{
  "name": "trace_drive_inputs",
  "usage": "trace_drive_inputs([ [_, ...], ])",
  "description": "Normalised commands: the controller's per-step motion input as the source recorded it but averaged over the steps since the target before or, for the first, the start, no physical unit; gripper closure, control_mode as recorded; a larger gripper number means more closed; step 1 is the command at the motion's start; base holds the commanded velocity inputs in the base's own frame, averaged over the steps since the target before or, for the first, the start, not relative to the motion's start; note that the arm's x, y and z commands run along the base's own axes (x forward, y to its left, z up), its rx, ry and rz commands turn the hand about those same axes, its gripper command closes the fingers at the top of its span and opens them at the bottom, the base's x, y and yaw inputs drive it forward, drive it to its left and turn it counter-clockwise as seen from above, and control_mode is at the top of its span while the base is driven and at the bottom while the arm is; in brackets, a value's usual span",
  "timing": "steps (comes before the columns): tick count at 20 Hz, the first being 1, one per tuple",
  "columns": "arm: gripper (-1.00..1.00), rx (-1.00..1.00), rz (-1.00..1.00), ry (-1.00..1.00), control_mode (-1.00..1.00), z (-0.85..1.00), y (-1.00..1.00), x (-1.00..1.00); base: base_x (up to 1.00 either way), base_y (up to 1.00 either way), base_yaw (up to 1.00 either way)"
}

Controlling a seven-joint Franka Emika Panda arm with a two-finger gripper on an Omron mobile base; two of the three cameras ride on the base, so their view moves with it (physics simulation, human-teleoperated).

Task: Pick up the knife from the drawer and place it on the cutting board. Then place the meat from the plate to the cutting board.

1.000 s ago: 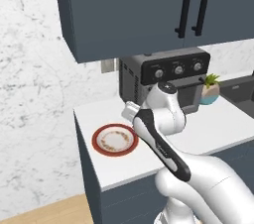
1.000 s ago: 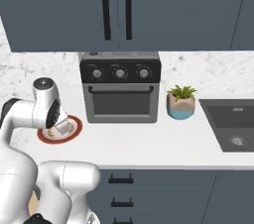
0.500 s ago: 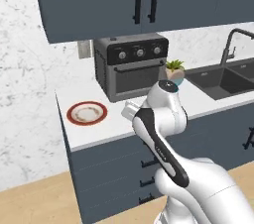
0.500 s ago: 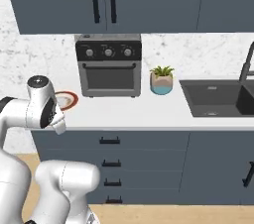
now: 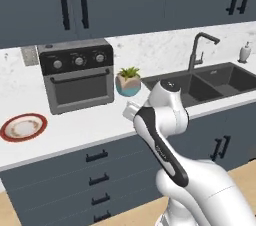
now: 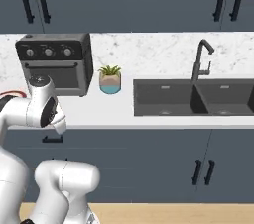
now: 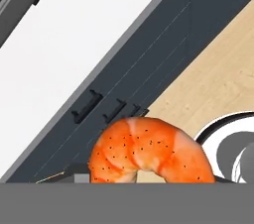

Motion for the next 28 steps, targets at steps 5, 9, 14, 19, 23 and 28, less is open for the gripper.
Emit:
trace_drive_inputs([
  [5,1.00,0.00,0.00,0.00,1.00,0.00,0.00,0.00,0.44,-1.00,0.00],
  [9,1.00,0.00,0.00,0.00,1.00,0.00,0.00,0.00,0.55,-1.00,0.00],
  [14,1.00,0.00,0.00,0.00,1.00,0.00,0.00,0.00,0.64,-1.00,0.00],
  [19,1.00,0.00,0.00,0.00,1.00,0.00,0.00,0.00,0.67,-1.00,0.00],
  [23,1.00,0.00,0.00,0.00,1.00,0.00,0.00,0.00,0.64,-1.00,0.00],
  [28,1.00,0.00,0.00,0.00,1.00,0.00,0.00,0.00,0.54,-1.00,0.00],
])
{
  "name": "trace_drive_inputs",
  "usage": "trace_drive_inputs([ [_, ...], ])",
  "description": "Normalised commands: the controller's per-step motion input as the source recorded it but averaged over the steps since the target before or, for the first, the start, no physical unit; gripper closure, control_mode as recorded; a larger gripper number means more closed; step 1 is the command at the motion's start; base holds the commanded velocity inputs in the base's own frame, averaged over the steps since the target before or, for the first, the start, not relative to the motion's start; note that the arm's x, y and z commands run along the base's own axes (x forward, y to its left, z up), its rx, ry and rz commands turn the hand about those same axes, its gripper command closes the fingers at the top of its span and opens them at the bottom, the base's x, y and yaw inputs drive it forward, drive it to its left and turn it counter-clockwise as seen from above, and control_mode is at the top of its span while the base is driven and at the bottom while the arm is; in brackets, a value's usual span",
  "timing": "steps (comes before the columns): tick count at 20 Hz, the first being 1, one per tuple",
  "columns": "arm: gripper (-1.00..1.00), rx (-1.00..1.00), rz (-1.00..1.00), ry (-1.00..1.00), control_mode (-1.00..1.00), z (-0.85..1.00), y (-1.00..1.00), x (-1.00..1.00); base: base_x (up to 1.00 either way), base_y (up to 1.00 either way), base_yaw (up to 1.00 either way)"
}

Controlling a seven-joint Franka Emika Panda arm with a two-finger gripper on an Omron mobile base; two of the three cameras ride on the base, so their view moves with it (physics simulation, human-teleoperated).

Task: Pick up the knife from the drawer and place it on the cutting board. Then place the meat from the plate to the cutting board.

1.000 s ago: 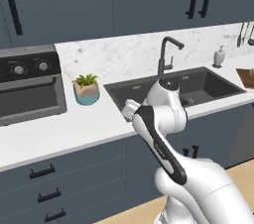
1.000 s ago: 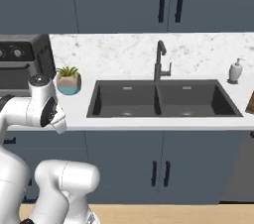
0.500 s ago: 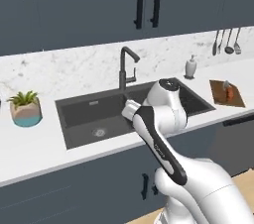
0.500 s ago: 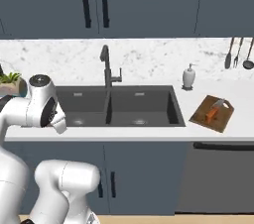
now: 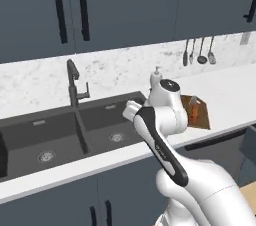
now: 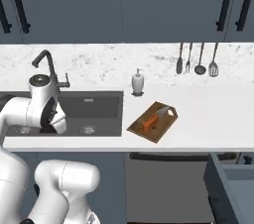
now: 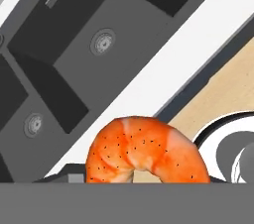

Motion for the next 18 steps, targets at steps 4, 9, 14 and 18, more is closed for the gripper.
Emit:
trace_drive_inputs([
  [4,1.00,0.00,0.00,0.00,1.00,0.00,0.00,0.00,0.48,-1.00,0.00],
  [9,1.00,0.00,0.00,0.00,1.00,0.00,0.00,0.00,0.60,-0.87,0.00],
  [14,1.00,0.01,0.00,0.06,-1.00,0.00,-0.15,0.29,0.48,-0.18,0.00],
  [18,1.00,0.00,0.00,0.09,-1.00,0.00,-0.14,0.62,0.00,0.00,0.00],
])
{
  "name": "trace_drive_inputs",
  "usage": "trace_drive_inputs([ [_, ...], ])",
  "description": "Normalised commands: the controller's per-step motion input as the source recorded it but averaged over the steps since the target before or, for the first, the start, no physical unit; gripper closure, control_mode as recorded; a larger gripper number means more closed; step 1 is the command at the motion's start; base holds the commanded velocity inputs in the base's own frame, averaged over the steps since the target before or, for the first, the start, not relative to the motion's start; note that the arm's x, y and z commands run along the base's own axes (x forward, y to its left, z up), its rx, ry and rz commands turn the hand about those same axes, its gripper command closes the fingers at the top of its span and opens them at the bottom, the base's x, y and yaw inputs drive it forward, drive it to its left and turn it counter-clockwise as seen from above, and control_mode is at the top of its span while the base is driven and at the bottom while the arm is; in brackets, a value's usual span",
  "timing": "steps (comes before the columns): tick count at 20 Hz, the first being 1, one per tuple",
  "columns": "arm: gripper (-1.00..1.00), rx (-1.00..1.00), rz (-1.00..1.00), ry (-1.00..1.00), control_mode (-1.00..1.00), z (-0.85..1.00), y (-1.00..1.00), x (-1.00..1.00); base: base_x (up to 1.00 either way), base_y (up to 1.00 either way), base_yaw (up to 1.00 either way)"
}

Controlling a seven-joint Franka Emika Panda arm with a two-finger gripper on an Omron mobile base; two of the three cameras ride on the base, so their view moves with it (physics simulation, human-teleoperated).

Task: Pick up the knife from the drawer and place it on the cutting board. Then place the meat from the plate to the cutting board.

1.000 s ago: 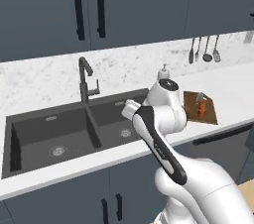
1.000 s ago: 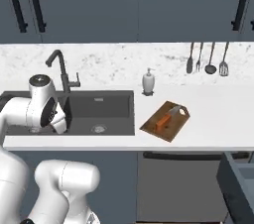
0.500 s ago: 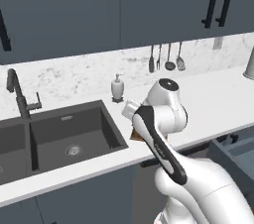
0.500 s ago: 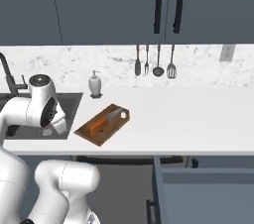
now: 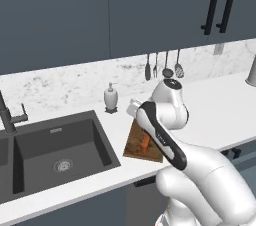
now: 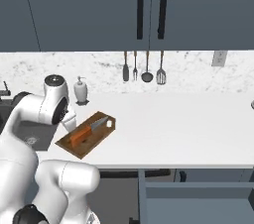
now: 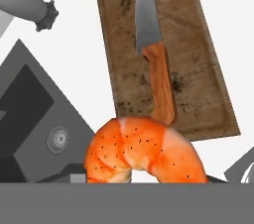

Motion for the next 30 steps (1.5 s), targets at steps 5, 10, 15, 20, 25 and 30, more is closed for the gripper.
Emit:
trace_drive_inputs([
  [5,1.00,0.00,0.00,0.01,-1.00,-0.15,-0.16,0.34,0.00,0.00,0.00],
  [10,1.00,0.00,0.00,0.00,-1.00,-0.37,-0.09,0.14,0.00,0.00,0.00],
  [15,1.00,0.00,0.00,-0.10,-1.00,-0.53,-0.22,-0.08,0.00,0.00,0.00],
  [20,1.00,0.00,0.00,-0.05,-1.00,-0.32,-0.19,0.00,0.00,0.00,0.00],
  [25,1.00,0.00,0.01,0.08,-1.00,-0.07,0.00,0.45,0.00,0.00,0.00],
  [30,1.00,0.00,0.01,0.09,-1.00,-0.02,0.00,0.55,0.00,0.00,0.00],
])
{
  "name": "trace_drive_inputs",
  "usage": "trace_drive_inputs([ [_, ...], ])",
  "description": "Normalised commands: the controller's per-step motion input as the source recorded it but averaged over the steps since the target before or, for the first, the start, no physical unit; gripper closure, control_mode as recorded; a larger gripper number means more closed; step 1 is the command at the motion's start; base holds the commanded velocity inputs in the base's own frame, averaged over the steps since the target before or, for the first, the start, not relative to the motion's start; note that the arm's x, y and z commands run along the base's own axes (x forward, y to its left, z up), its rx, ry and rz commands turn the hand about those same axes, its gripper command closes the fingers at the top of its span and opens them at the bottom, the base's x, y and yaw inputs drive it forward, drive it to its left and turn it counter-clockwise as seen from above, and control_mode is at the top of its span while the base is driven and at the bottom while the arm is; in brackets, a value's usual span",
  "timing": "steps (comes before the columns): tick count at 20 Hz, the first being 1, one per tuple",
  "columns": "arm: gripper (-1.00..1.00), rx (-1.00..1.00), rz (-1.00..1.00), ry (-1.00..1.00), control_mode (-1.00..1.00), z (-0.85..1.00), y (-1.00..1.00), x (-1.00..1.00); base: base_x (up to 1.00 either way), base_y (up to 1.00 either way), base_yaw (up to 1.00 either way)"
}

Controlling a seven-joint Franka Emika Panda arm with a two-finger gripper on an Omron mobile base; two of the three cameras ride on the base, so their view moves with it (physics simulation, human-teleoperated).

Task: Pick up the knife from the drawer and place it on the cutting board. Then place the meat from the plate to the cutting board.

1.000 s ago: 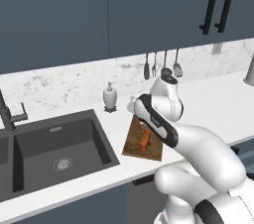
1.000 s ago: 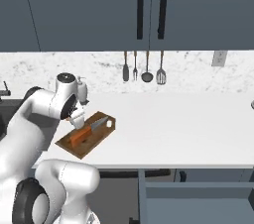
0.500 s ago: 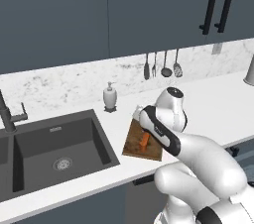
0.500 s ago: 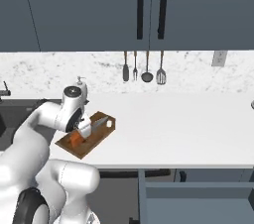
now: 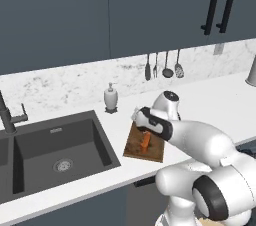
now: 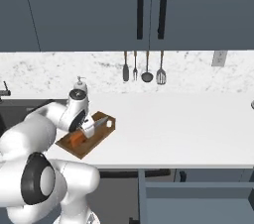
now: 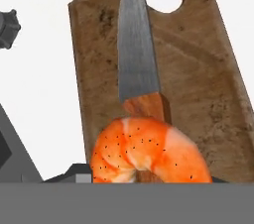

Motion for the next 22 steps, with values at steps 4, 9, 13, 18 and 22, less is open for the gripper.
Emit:
trace_drive_inputs([
  [4,1.00,-0.01,0.02,0.07,-1.00,-0.06,0.00,0.40,0.00,0.00,0.00],
  [9,1.00,-0.05,0.04,-0.03,-1.00,-0.36,0.00,0.06,0.00,0.00,0.00],
  [13,1.00,-0.07,0.04,-0.11,-1.00,-0.46,0.10,0.00,0.00,0.00,0.00],
  [18,1.00,-0.02,0.00,-0.07,-1.00,-0.11,0.18,0.07,0.00,0.00,0.00],
  [22,-1.00,0.00,0.00,0.00,-1.00,0.00,0.07,0.01,0.00,0.00,0.00],
])
